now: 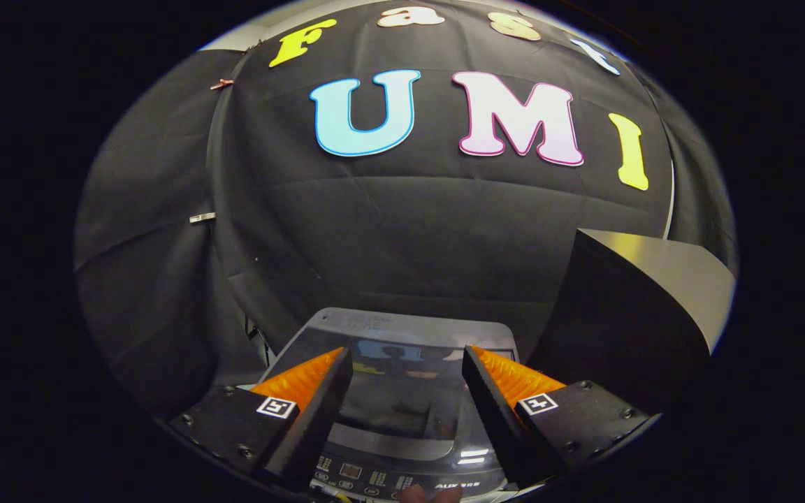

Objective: Put the clothes into the washing machine and then close the washing machine lid.

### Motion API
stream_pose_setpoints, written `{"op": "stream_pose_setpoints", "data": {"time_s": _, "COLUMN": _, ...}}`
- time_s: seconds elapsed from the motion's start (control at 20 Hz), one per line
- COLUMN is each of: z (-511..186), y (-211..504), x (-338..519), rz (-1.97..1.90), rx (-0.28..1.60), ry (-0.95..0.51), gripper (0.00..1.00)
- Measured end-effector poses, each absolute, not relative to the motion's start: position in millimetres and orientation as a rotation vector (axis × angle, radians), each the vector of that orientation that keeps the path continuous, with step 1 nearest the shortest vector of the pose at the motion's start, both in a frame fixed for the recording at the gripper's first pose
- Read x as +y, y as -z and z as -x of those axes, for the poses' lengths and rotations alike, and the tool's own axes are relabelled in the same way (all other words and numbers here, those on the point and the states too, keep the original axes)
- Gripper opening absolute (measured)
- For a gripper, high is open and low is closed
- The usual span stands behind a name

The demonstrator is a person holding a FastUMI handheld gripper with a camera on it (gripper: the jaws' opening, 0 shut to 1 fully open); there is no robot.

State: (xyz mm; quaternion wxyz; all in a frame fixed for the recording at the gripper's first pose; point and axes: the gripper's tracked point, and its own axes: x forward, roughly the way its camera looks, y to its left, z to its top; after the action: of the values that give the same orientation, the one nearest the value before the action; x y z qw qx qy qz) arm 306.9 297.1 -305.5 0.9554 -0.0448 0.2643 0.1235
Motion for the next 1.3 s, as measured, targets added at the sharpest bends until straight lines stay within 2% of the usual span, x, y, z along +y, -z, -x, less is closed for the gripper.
{"op": "stream_pose_setpoints", "data": {"time_s": 0.6, "z": -211.9, "y": 208.4, "x": 300.6, "rz": 0.115, "rx": 0.476, "ry": -0.283, "gripper": 0.99}}
{"op": "stream_pose_setpoints", "data": {"time_s": 1.3, "z": -119.5, "y": 90.2, "x": 263.5, "rz": 0.004, "rx": 0.29, "ry": -0.281, "gripper": 1.0}}
